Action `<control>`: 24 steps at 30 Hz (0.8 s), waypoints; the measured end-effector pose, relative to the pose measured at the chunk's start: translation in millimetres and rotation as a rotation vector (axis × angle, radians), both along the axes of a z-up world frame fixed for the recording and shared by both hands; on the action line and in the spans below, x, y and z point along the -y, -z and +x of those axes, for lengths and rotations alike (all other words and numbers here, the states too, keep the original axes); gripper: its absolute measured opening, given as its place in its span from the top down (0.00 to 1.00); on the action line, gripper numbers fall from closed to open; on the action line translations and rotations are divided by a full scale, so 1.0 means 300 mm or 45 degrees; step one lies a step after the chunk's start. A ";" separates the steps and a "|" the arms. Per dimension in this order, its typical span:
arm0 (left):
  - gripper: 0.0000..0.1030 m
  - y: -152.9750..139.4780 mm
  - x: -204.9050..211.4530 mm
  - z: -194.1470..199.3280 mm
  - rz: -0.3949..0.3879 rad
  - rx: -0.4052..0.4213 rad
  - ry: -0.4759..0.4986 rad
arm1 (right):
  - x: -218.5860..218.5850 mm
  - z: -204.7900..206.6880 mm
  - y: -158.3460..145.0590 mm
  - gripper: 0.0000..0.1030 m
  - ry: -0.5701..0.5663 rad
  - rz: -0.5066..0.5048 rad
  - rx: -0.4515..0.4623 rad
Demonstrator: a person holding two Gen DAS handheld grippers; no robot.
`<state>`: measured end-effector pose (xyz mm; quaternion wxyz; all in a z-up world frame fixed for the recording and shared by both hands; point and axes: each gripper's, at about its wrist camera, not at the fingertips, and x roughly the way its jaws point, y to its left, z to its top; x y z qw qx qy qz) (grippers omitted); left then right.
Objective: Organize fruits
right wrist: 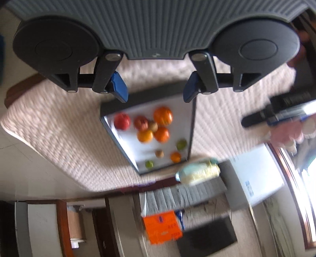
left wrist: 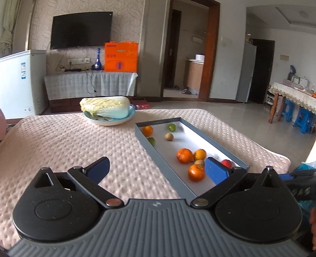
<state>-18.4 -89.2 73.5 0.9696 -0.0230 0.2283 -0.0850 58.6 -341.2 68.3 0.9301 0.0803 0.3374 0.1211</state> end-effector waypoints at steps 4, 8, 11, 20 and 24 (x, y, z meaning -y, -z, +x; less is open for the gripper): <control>0.00 0.013 0.024 -0.002 0.038 -0.011 0.026 | -0.009 0.017 0.026 0.38 -0.010 -0.073 -0.045; 0.00 0.026 0.043 -0.005 0.045 -0.036 0.024 | 0.006 0.022 0.044 0.38 0.020 -0.079 -0.094; 0.00 0.036 0.062 -0.010 0.057 -0.048 0.026 | 0.002 0.015 0.058 0.38 -0.003 -0.096 -0.113; 0.00 0.066 0.114 -0.010 0.113 -0.075 0.033 | -0.022 0.013 0.076 0.38 -0.064 -0.185 -0.148; 0.00 0.073 0.115 -0.004 0.116 -0.086 0.032 | -0.019 0.014 0.078 0.38 -0.062 -0.192 -0.152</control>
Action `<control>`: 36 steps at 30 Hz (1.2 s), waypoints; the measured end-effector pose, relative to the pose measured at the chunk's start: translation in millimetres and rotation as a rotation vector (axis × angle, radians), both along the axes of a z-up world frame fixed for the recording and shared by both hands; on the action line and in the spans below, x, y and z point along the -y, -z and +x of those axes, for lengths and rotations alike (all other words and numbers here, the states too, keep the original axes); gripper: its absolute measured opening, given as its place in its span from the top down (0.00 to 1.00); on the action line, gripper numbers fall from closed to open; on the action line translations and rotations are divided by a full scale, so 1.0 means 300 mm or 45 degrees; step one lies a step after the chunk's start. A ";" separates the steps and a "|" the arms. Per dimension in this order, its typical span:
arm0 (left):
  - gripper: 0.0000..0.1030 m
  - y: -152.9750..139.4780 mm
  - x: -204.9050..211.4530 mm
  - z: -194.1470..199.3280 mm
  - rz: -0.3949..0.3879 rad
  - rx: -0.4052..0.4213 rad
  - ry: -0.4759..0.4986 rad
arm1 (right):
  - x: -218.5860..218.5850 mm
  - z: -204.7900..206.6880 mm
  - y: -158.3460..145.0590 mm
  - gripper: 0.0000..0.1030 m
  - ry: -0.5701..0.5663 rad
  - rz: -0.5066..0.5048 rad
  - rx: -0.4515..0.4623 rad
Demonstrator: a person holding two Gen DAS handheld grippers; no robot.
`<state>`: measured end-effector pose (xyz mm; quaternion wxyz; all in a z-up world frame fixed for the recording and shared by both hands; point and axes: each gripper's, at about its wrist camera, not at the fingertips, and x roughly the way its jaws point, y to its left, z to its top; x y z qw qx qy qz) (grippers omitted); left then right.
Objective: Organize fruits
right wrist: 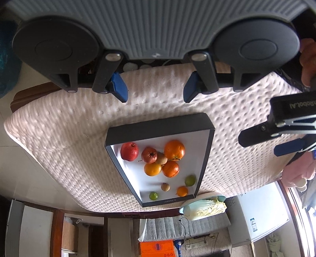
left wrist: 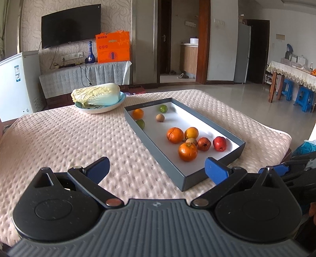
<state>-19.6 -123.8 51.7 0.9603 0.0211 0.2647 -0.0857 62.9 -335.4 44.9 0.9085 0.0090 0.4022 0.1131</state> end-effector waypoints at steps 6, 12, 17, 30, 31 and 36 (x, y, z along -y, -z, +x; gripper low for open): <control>0.00 0.001 -0.001 0.002 -0.004 -0.008 0.002 | -0.008 0.003 0.005 0.38 -0.010 -0.014 -0.008; 0.00 0.002 -0.005 0.002 -0.007 -0.015 0.003 | -0.015 0.005 0.012 0.38 -0.020 -0.032 -0.019; 0.00 0.005 -0.001 0.002 0.003 -0.012 0.010 | -0.017 0.006 0.016 0.38 -0.021 -0.039 -0.024; 0.00 0.013 0.008 0.003 0.023 -0.017 0.016 | -0.019 0.006 0.020 0.38 -0.031 -0.050 -0.027; 0.00 0.013 0.008 0.003 0.023 -0.017 0.017 | -0.019 0.006 0.020 0.38 -0.031 -0.050 -0.027; 0.00 0.013 0.010 0.003 0.021 -0.016 0.018 | -0.020 0.005 0.020 0.38 -0.032 -0.051 -0.027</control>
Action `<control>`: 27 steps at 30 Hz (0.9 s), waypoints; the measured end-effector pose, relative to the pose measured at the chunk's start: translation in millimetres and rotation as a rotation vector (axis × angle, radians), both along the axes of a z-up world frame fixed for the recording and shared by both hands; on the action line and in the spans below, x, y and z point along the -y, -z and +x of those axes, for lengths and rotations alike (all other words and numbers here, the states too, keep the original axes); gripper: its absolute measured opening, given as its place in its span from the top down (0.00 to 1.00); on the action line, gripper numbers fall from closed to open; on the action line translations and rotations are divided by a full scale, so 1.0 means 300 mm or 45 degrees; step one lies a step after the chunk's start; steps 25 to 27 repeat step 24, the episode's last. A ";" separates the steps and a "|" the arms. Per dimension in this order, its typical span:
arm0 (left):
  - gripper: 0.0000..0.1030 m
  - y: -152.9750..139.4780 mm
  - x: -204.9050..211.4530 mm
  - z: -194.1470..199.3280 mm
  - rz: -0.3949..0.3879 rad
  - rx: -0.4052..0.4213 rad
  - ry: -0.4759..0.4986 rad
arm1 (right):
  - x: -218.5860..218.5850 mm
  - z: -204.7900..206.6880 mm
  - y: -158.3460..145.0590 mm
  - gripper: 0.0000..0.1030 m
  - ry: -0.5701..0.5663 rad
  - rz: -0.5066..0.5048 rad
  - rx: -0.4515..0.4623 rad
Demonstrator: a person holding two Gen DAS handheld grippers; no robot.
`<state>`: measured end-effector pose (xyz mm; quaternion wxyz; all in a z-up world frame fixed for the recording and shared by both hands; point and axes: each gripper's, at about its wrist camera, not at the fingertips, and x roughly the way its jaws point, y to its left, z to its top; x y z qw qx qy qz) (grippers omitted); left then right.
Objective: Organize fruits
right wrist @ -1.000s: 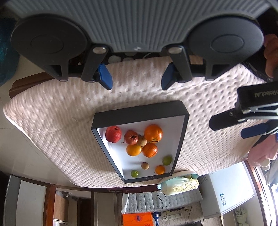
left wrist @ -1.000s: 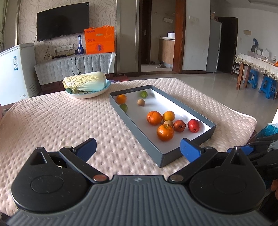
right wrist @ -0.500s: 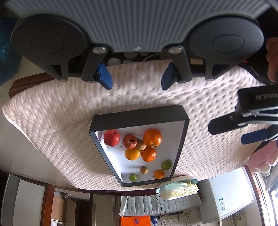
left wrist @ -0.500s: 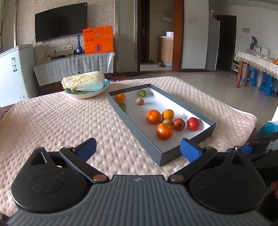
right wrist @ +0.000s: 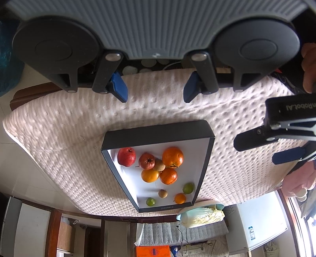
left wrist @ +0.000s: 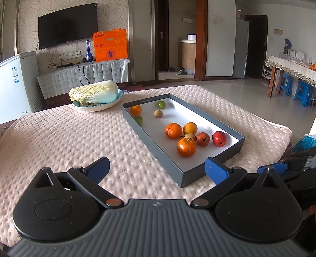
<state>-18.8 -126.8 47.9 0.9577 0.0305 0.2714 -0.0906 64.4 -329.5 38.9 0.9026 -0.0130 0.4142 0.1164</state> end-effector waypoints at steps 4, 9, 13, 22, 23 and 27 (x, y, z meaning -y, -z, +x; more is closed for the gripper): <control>0.00 0.003 0.002 0.001 0.000 -0.002 0.004 | 0.000 0.000 0.000 0.38 0.001 -0.004 -0.004; 0.00 0.003 -0.001 0.000 -0.003 -0.001 0.008 | -0.002 0.000 0.002 0.38 -0.001 -0.012 -0.008; 0.00 0.000 -0.004 -0.001 -0.009 -0.004 0.006 | -0.002 -0.001 0.005 0.38 0.000 -0.016 -0.008; 0.01 -0.001 0.000 -0.015 -0.004 0.034 0.002 | -0.004 0.001 0.007 0.38 -0.006 -0.019 -0.010; 0.01 0.000 0.001 -0.014 -0.006 0.029 0.003 | -0.003 0.000 0.006 0.38 -0.006 -0.019 -0.009; 0.01 0.000 -0.001 -0.009 -0.015 0.017 0.005 | -0.004 0.000 0.006 0.38 -0.005 -0.018 -0.009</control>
